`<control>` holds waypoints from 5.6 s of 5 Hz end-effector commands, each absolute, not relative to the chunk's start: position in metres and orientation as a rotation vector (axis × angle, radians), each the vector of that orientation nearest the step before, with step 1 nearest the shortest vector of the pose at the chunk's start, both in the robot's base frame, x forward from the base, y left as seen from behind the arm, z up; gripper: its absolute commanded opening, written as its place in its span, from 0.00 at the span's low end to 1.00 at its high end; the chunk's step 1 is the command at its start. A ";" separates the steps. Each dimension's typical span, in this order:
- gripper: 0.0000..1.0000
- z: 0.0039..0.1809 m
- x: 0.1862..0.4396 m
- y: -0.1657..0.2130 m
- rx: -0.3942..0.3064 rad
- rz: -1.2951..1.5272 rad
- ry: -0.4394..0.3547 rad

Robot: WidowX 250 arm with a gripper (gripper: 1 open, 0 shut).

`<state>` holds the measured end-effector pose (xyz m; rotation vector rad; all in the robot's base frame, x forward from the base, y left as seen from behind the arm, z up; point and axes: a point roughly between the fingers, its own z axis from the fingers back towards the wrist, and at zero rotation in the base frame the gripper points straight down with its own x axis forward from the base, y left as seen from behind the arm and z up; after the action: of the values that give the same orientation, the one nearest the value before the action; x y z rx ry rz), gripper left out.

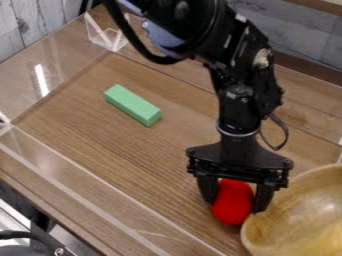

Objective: Move the red fruit to the left

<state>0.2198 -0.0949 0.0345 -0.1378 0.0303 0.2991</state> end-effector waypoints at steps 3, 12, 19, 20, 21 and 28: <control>1.00 0.079 0.236 -0.096 -0.138 0.358 -0.037; 0.00 0.044 0.224 -0.091 -0.097 0.442 -0.033; 0.00 0.040 0.231 -0.091 -0.135 0.545 -0.027; 0.00 0.056 0.234 -0.084 -0.149 0.487 -0.020; 1.00 0.076 0.238 -0.077 -0.173 0.432 -0.014; 0.00 0.106 0.242 -0.066 -0.242 0.705 -0.041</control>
<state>0.2314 -0.0638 0.0941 -0.2191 0.0091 0.7139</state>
